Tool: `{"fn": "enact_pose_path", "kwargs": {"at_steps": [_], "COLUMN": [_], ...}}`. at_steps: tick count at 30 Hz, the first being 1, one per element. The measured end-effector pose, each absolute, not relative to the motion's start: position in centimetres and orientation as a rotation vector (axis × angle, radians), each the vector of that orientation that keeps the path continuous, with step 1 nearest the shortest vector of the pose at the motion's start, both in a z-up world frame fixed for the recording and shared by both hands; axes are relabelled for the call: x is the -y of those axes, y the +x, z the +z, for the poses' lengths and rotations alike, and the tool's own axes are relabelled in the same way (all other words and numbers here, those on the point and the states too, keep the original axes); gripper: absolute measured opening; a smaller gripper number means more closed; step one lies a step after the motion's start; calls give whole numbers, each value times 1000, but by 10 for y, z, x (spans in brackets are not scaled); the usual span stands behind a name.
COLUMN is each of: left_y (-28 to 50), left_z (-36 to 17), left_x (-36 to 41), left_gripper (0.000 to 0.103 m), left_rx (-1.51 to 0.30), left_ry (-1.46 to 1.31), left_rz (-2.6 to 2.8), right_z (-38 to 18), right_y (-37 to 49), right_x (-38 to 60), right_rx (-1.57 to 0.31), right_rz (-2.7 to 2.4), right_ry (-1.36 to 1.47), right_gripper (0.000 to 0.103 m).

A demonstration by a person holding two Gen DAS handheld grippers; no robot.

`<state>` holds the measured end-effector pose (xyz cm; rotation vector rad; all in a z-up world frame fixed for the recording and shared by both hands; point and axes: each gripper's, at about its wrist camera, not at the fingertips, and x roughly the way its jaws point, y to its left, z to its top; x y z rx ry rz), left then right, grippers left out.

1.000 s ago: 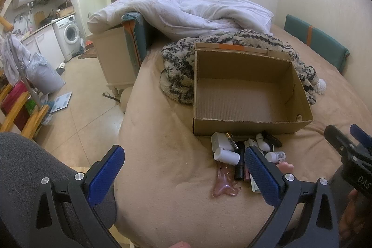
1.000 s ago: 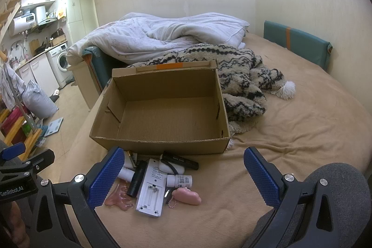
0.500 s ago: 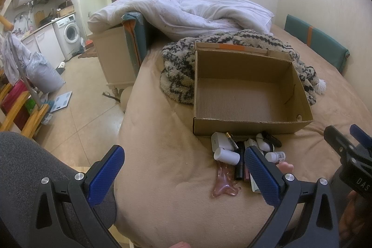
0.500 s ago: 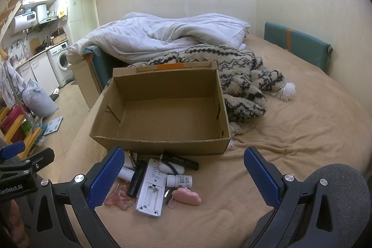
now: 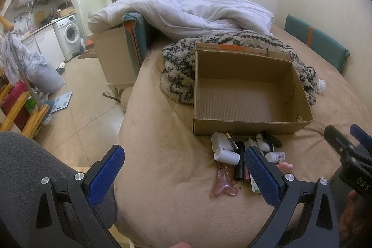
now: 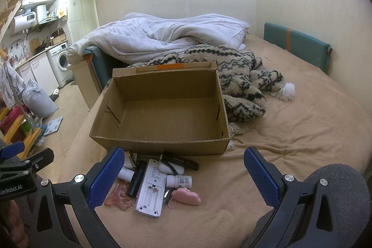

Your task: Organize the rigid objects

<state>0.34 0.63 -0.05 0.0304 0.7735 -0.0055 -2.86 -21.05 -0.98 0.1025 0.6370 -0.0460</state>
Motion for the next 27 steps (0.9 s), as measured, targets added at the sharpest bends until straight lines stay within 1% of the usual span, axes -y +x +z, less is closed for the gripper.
{"fn": "enact_pose_path", "kwargs": {"at_steps": [15,19,24,27], "left_y": [5,25,64,86], "left_z": [-2,-6,-22,-41], "left_x": [-5,-10,-19,-14], "left_gripper": [103,103,103,102], "left_rx": [-787,-870,-1012,-1113], "left_ry": [37,31,-10,-16], "left_rz": [-12,20,40,12], "right_z": [-9,-8,-25,-39], "right_y": [-24,-7,29,47], "right_x": [214,230,245,249], "right_rx": [-658,-724,-855,-923], "right_rz": [-42,-15,10,29], "right_ry": [113,176,239,284], "right_gripper": [103,103,103,103]}}
